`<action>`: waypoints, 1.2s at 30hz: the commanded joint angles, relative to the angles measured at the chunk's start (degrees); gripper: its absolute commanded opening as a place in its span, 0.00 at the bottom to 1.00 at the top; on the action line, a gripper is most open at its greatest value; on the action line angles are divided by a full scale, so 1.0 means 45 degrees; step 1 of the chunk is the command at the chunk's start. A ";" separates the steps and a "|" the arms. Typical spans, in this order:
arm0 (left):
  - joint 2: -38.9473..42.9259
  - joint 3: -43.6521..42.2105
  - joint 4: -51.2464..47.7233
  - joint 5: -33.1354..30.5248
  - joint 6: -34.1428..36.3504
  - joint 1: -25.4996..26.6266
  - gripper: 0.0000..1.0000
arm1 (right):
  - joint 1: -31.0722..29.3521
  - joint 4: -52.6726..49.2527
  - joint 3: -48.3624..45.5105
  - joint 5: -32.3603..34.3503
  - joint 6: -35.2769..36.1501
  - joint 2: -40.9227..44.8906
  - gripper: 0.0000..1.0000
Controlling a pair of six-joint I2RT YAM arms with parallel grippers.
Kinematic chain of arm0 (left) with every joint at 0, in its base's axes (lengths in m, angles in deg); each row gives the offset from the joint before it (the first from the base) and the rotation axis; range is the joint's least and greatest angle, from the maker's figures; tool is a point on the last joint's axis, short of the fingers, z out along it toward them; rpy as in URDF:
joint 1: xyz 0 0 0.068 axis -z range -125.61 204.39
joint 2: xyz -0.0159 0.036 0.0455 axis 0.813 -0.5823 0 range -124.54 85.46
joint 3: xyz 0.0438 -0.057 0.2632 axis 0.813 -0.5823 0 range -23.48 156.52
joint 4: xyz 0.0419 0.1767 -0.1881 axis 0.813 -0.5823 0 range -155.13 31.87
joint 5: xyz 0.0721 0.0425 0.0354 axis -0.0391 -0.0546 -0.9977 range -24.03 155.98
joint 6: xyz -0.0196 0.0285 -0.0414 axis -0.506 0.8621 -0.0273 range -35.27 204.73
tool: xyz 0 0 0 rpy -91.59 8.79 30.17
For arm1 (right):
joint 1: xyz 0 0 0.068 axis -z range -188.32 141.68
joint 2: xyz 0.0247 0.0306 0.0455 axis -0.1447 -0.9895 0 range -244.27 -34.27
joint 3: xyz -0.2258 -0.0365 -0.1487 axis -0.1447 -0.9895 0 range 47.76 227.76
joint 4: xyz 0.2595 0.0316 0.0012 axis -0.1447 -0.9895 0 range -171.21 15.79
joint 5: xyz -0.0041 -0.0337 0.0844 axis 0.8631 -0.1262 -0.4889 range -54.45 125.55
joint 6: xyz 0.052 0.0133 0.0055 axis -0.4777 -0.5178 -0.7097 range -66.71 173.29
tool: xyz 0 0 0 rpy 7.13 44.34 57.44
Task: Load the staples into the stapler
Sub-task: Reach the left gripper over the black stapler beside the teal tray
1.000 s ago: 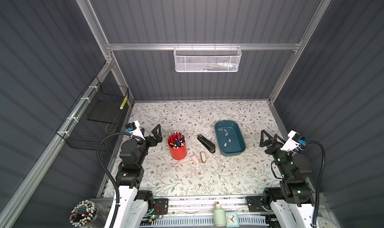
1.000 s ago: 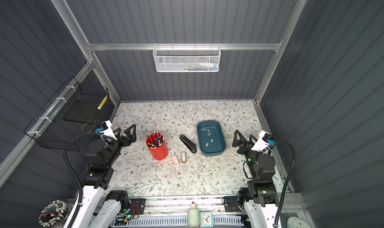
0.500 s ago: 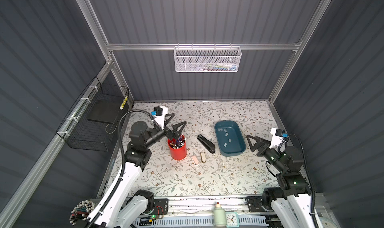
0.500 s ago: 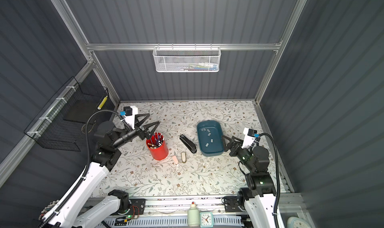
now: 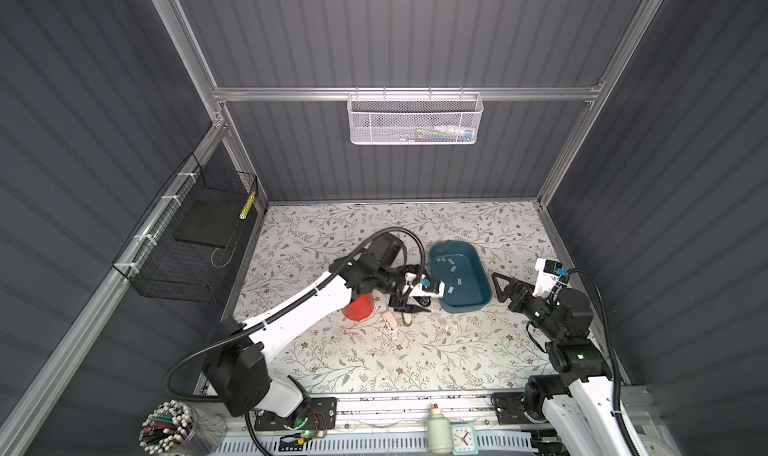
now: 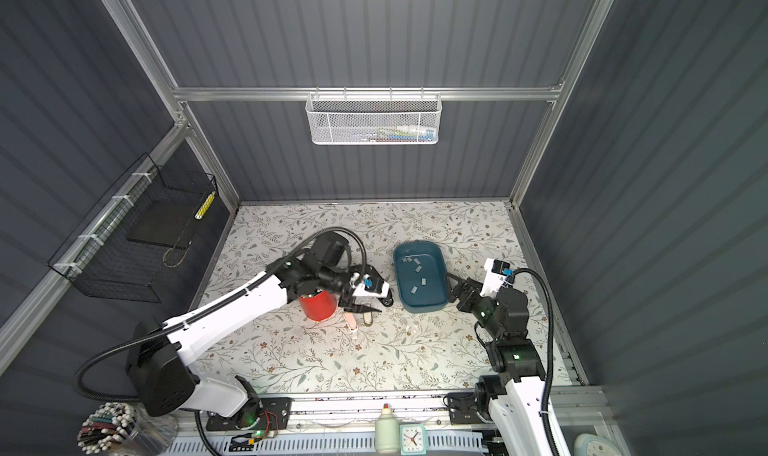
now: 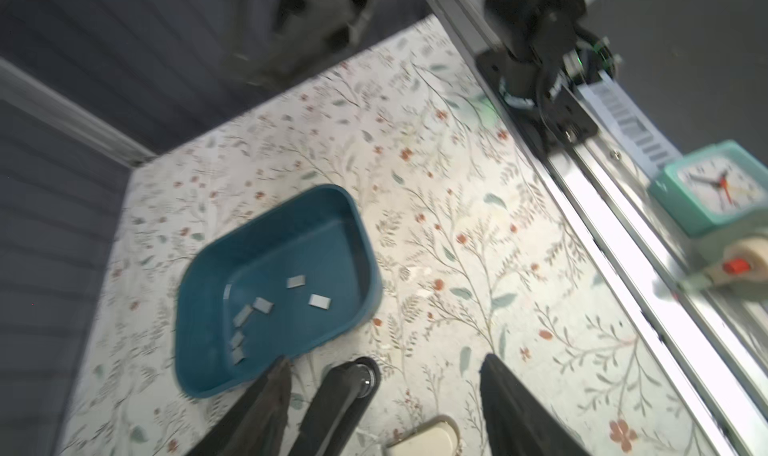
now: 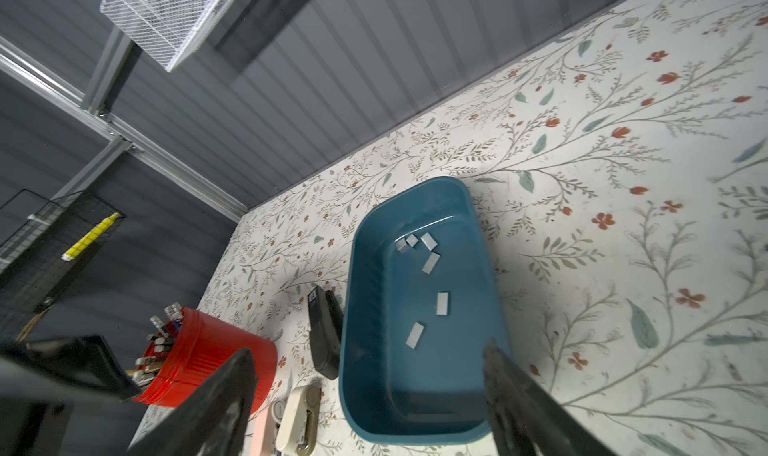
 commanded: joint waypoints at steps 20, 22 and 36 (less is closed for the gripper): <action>-0.6431 0.5328 -0.3540 -0.3193 0.3102 0.0049 0.64 | -0.0030 0.3995 -0.1579 0.3426 0.0295 -0.3405 0.88; -0.6454 0.5504 -0.3715 -0.3598 0.3145 0.0047 0.64 | -0.0020 0.4166 -0.1517 0.3344 0.0312 -0.3705 0.88; -0.7700 0.6654 -0.4170 -0.4602 0.3287 0.0051 0.59 | -0.0030 0.4300 -0.1633 0.3091 0.0391 -0.3637 0.89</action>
